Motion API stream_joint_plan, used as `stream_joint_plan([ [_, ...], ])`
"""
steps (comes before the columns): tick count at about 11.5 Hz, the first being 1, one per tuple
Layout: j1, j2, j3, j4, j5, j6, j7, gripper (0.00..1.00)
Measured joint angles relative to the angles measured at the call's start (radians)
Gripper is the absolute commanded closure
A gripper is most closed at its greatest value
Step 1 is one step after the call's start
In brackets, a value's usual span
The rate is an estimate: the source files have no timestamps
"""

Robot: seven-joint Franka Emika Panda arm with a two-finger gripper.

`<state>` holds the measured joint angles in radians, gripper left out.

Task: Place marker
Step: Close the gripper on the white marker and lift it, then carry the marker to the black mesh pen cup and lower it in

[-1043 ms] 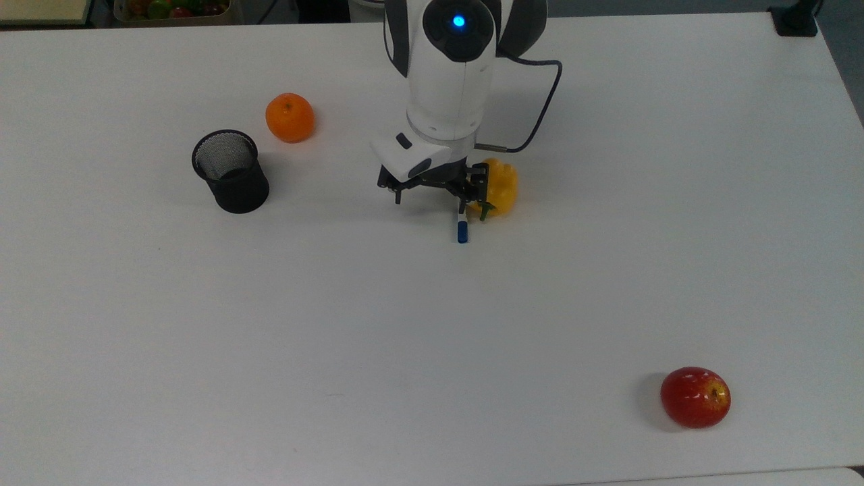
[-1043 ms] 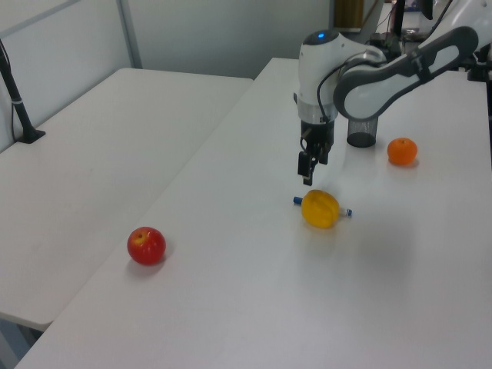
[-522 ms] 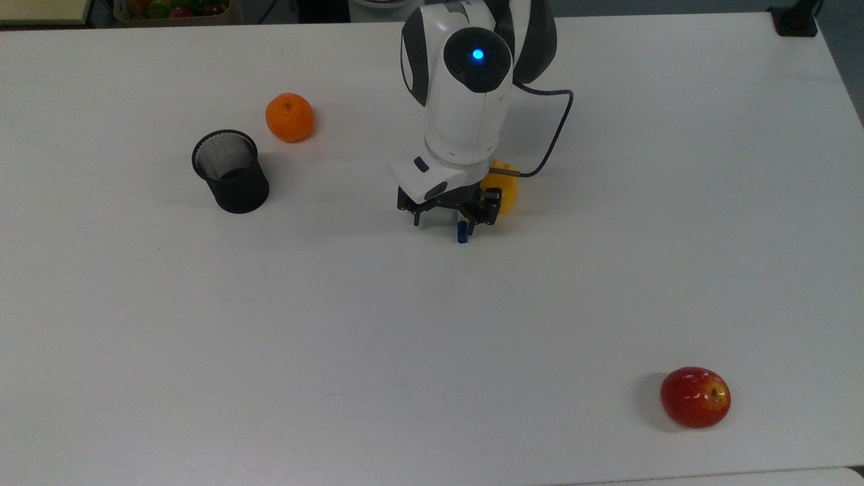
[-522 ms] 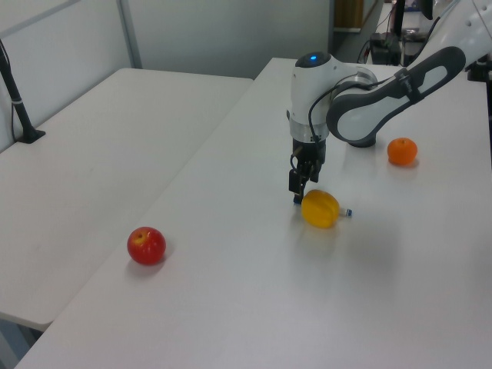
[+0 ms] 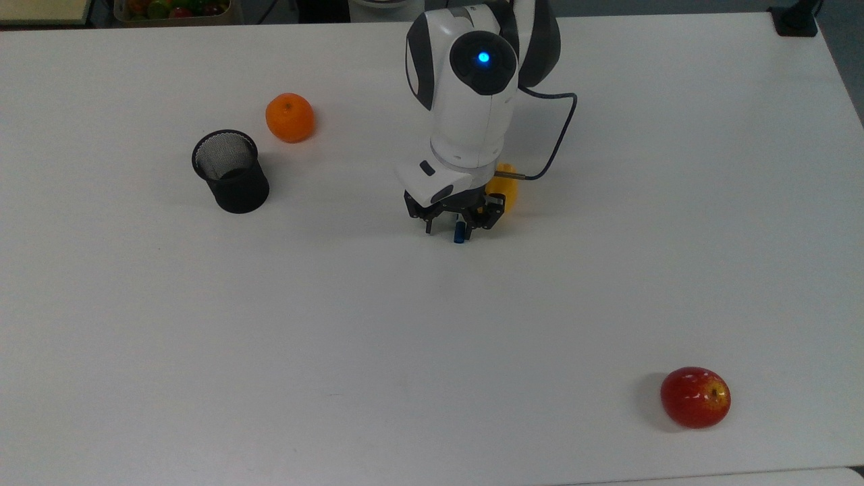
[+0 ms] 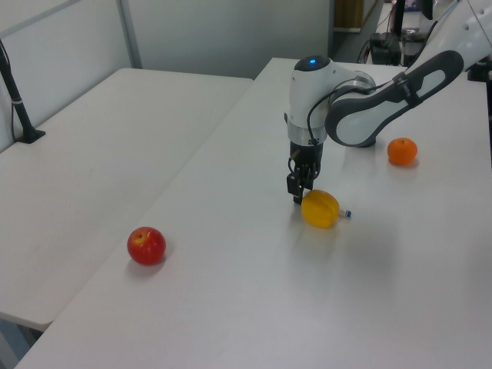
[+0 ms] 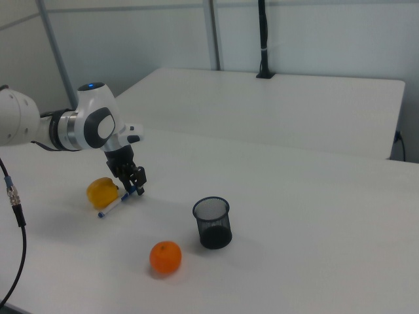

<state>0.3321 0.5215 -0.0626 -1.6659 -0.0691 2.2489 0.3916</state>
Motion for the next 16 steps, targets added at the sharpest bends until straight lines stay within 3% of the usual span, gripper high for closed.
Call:
stream_joint_plan([
  [4,0.002,0.010,0.001,0.003,0.000,0.000,0.000,0.83],
  [7,0.003,0.010,0.003,0.005,0.000,0.000,0.000,0.92],
  [12,0.000,0.001,0.003,0.020,0.000,-0.003,0.000,0.93],
  [16,-0.024,-0.111,0.002,0.047,0.000,-0.187,-0.053,0.93],
])
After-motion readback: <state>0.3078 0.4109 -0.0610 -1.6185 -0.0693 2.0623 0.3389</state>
